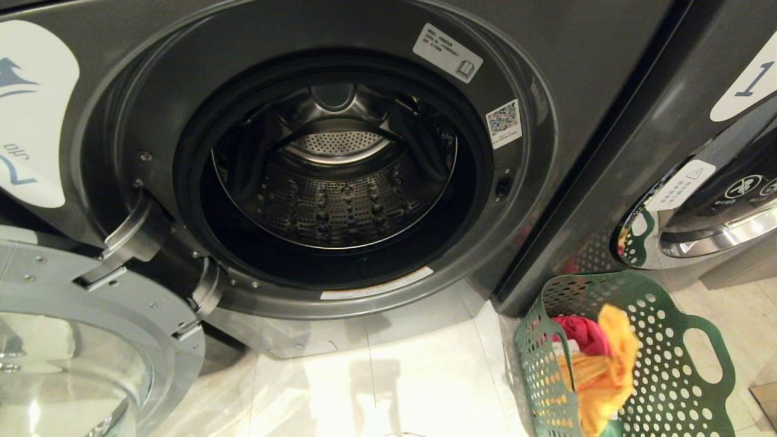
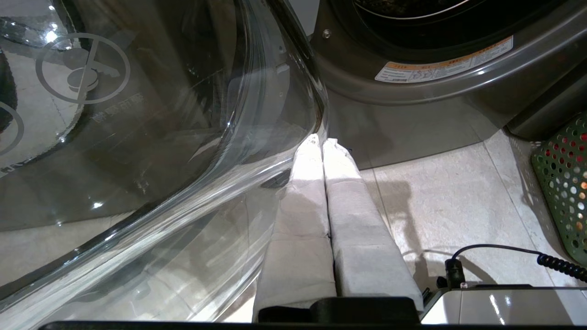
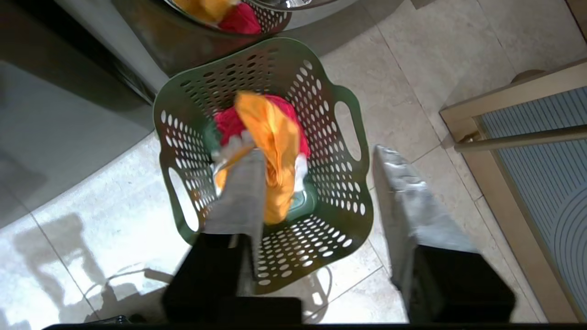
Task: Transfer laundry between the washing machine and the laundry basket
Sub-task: Pick a cloth and place it into the basket, then close the washing machine door with the left hand
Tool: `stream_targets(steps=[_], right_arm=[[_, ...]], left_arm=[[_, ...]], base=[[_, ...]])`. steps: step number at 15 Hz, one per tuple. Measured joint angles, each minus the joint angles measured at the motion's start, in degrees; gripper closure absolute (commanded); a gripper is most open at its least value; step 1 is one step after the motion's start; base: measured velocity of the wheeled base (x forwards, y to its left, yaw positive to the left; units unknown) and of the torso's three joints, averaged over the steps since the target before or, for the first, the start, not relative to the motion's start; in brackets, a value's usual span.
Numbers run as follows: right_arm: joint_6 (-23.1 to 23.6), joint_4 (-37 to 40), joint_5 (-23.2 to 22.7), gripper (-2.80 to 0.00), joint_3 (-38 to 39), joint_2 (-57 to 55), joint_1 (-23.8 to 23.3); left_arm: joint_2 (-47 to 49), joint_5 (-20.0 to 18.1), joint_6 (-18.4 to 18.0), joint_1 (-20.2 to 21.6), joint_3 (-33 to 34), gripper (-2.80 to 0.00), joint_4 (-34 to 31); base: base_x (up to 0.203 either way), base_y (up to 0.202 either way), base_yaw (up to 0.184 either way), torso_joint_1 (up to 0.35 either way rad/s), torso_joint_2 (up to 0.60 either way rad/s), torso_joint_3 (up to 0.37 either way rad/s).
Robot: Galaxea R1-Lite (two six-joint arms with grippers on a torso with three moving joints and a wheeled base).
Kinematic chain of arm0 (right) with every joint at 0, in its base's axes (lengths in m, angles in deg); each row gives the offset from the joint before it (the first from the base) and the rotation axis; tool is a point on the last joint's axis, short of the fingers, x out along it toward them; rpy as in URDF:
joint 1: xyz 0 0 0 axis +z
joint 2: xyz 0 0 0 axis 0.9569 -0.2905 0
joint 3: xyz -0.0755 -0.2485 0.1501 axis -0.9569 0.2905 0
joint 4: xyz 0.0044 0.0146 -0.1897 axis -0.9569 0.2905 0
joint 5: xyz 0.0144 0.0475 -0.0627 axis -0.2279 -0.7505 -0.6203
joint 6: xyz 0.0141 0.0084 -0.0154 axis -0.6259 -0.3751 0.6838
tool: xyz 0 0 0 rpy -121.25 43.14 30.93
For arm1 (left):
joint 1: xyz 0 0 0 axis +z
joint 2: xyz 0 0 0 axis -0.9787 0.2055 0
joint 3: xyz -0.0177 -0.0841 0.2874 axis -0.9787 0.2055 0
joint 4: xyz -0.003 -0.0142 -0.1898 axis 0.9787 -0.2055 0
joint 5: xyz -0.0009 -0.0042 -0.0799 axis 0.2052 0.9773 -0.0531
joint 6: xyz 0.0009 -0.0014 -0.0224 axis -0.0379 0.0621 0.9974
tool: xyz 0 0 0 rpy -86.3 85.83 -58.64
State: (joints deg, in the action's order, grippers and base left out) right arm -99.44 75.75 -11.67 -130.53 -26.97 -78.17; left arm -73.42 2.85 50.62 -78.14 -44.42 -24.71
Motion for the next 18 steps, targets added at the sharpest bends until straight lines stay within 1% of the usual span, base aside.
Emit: stream_targets(steps=[3,4,9,12,14,15,18], right_arm=[[0.1,0.0,-0.2,-2.8,-1.1,0.5,0.4],[0.0,-0.1,-0.4,0.0,-1.7,0.7,1.0],[0.7,0.1,-0.5,0.0,-2.1,2.7,3.8],[1.1,-0.1,-1.2,0.0,1.6,5.3,4.4],[2.6,-0.7,-1.5,0.0,7.2,8.1,4.5],[3.9,-1.4,-2.0,0.0,11.2,10.0,4.5],[9.1,-6.0,-5.6,0.0,25.1,16.4,4.5]], left_arm=[[0.0,0.0,0.0,0.0,0.0,0.0,0.0],[0.0,0.0,0.0,0.0,0.0,0.0,0.0],[0.0,0.0,0.0,0.0,0.0,0.0,0.0],[0.0,0.0,0.0,0.0,0.0,0.0,0.0],[0.0,0.0,0.0,0.0,0.0,0.0,0.0],[0.0,0.0,0.0,0.0,0.0,0.0,0.0],[0.0,0.0,0.0,0.0,0.0,0.0,0.0]], base=[[0.0,0.0,0.0,0.0,0.0,0.0],[0.0,0.0,0.0,0.0,0.0,0.0],[0.0,0.0,0.0,0.0,0.0,0.0],[0.0,0.0,0.0,0.0,0.0,0.0],[0.0,0.0,0.0,0.0,0.0,0.0],[0.0,0.0,0.0,0.0,0.0,0.0],[0.0,0.0,0.0,0.0,0.0,0.0]])
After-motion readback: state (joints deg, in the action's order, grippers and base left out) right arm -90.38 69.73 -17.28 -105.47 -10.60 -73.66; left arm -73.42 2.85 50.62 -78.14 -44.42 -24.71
